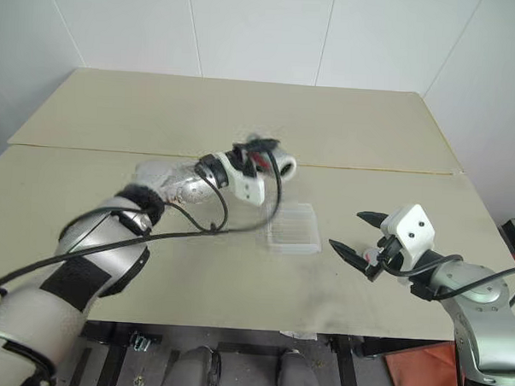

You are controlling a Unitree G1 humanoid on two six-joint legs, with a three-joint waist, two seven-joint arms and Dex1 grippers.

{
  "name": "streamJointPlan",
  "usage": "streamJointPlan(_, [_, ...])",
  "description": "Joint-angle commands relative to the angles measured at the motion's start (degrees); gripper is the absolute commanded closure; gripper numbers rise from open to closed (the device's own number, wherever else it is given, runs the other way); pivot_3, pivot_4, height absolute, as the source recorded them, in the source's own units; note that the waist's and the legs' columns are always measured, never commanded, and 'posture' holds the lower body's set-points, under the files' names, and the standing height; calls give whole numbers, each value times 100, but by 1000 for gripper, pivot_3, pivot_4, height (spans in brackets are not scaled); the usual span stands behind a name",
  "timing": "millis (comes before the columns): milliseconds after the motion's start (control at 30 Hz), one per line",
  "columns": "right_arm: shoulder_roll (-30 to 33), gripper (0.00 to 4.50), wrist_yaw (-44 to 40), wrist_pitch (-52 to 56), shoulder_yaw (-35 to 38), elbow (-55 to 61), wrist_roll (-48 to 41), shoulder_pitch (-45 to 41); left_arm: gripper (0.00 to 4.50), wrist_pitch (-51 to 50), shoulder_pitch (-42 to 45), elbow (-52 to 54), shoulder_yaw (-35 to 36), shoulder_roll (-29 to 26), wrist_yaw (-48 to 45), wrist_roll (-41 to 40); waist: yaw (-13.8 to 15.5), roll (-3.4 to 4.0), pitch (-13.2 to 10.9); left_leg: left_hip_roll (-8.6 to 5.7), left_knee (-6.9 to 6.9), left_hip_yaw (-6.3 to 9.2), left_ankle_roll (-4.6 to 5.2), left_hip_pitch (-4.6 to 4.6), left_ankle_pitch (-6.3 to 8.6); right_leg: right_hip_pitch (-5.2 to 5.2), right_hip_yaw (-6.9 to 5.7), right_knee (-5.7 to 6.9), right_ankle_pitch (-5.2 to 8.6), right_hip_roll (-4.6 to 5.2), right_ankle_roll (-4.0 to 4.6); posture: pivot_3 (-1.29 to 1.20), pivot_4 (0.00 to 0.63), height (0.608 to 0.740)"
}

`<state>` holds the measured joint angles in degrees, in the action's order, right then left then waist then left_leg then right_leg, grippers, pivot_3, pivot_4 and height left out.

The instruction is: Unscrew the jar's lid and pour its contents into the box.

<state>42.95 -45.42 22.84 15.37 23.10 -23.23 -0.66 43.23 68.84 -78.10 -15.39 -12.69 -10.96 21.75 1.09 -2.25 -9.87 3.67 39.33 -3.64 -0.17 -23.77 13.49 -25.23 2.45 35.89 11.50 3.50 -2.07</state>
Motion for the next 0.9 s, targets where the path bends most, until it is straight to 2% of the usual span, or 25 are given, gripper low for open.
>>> streamJointPlan(33, [-23, 46, 52, -224, 73, 45, 49, -33, 2457, -1199, -219, 790, 1480, 128, -1848, -2084, -34, 0, 0, -1, 3, 1, 0, 1, 0, 2, 1, 4, 0, 0, 0, 0, 150, 740])
streamJointPlan(100, [-45, 46, 35, -241, 55, 28, 42, -41, 2457, -1866, -516, 1462, 1876, 201, -2198, -2680, -51, 0, 0, -1, 17, 9, 0, 1, 0, 5, 1, 16, 0, -2, 0, 0, 150, 740])
streamJointPlan(200, [-82, 46, 30, -266, 28, -20, 53, -80, 2457, -2846, -1371, 3016, 2152, 326, -2169, -3268, -75, 4, 3, 0, 33, 15, 1, 5, 0, 15, 2, 26, -1, -4, -2, 0, 150, 740])
streamJointPlan(300, [-99, 46, 8, -320, -67, -128, 82, -173, 2457, -3361, -2410, 4429, 2044, 348, -2024, -3314, -136, 9, 6, 0, 36, 15, 1, 23, 0, 31, 7, 25, -3, -4, -5, 0, 150, 740])
streamJointPlan(433, [-95, 46, -64, -375, -173, -263, 77, -334, 2457, -3818, -3200, 5433, 1903, 355, -1673, -3137, -162, 8, 5, 3, 37, 16, 1, 44, 0, 46, 6, 28, -7, -7, -3, 0, 150, 740])
streamJointPlan(633, [-101, 46, -123, -466, -307, -472, 98, -512, 2457, -4227, -3828, 6180, 1768, 401, -1500, -3131, -157, 9, 5, 2, 40, 21, 10, 84, -6, 95, 4, 14, -11, -8, -16, 0, 150, 740])
streamJointPlan(733, [-118, 46, -106, -485, -345, -488, 102, -534, 2457, -4316, -4078, 6210, 1606, 286, -1470, -2898, -176, 10, 6, 2, 39, 20, 10, 89, -6, 98, 6, 12, -8, -8, -22, 0, 150, 740])
streamJointPlan(900, [-126, 46, -82, -483, -354, -447, 100, -485, 2457, -4391, -4182, 6114, 1694, 372, -1317, -3013, -179, 10, 6, 4, 37, 22, 10, 88, -6, 93, 5, 15, -9, -11, -19, 0, 150, 740])
